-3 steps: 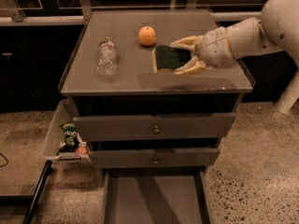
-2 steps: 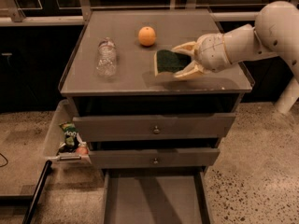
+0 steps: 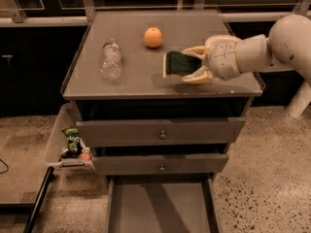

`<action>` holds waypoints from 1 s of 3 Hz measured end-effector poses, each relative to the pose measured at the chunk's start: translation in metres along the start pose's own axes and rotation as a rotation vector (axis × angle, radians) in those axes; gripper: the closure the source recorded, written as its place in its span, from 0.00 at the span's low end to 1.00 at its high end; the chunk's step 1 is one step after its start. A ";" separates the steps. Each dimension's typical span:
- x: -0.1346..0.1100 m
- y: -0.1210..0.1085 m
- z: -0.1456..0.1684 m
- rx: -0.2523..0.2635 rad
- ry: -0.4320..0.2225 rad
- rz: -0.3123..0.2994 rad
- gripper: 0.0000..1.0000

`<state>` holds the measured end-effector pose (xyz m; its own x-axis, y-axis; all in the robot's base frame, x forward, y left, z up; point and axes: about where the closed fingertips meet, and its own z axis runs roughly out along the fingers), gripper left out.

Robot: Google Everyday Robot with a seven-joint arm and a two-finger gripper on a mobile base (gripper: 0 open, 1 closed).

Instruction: Pick sponge from bottom drawer and place on counter

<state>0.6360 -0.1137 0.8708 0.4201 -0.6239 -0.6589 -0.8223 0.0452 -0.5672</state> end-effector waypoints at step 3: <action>-0.004 -0.034 -0.007 0.116 -0.074 0.106 1.00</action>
Offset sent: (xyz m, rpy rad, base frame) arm 0.0290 -0.0088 0.0346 0.1972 -0.0297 -0.1116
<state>0.6589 -0.1183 0.8964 0.3640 -0.5521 -0.7501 -0.8153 0.2004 -0.5432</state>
